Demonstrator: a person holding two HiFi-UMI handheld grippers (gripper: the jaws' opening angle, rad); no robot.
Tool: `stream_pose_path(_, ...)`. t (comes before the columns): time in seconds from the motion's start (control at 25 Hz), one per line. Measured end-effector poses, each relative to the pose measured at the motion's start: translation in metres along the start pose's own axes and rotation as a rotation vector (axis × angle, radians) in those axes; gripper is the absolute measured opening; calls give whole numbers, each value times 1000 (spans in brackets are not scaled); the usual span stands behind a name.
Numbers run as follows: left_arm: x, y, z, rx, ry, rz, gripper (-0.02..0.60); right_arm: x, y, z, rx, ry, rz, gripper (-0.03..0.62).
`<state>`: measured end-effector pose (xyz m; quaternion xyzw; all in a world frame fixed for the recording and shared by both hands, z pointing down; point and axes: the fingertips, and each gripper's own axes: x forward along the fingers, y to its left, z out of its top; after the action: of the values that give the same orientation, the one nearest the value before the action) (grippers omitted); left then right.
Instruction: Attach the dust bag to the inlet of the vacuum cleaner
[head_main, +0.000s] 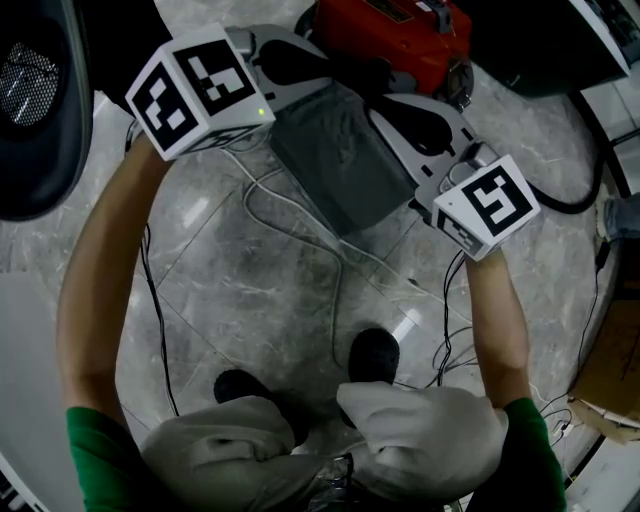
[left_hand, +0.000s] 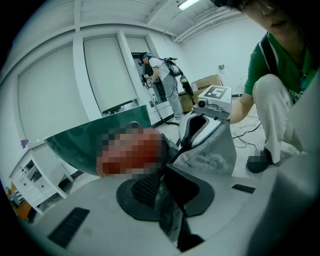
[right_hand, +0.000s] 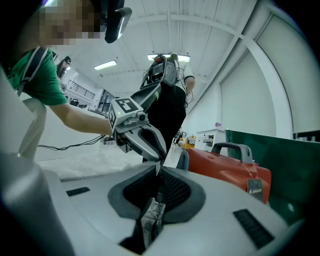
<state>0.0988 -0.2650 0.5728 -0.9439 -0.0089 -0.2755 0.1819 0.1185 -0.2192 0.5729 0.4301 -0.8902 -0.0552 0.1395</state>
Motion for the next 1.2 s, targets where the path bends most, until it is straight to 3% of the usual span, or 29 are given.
stream_pose_path(0.52, 21, 8, 3, 19, -9, -5, 36, -6, -13, -9, 52, -35, 5, 43)
stream_pose_path(0.72, 16, 6, 1, -16, -55, 24, 37, -4, -11, -10, 76, -50, 4, 43)
stream_pose_path(0.92, 12, 4, 4, -11, -84, 74, 37, -9, -10, -10, 59, -53, -40, 43)
stream_pose_path(1.2, -6, -5, 1, -17, -101, 78, 37, -27, -11, -11, 98, -45, -79, 44)
